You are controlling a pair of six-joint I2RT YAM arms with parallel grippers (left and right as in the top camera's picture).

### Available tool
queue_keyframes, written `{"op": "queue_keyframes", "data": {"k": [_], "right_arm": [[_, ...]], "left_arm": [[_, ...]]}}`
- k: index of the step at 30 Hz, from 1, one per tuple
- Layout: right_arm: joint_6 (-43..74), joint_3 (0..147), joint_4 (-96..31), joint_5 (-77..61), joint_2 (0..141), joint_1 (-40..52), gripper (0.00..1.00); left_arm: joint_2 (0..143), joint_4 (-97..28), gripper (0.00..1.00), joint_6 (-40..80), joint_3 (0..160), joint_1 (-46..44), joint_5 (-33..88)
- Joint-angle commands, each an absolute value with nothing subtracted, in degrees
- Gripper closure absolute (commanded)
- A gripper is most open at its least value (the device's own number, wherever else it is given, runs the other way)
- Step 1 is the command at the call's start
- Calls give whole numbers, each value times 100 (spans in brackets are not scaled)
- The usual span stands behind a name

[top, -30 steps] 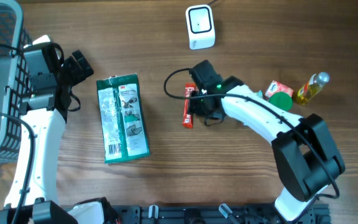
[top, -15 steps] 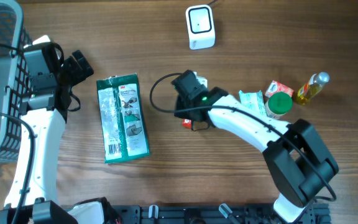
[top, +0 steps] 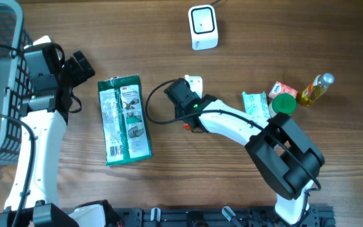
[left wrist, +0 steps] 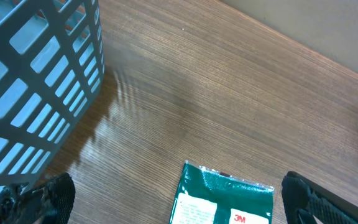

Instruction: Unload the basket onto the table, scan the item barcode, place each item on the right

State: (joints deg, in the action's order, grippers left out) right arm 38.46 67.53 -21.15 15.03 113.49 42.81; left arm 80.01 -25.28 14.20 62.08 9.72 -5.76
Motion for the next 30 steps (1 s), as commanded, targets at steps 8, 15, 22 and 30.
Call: {"op": "queue_keyframes", "data": {"k": [8,15,22,30], "right_arm": [[3745,6716,-2484,1278,11170,4143,96],[2639,6716,-2504,-2069,9950,2895,95],[342,6705,-3000,-4718,10184,2561,93],[384,6702,-3621,-2528,10604,2565,61]], "left_arm": [[7950,-2512,0,1372,6270,987,-609],[7950,-2512,0,1372,6270,987,-609],[7950,-2512,0,1372,6270,987,-609],[7950,-2512,0,1372,6270,987,-609]]}}
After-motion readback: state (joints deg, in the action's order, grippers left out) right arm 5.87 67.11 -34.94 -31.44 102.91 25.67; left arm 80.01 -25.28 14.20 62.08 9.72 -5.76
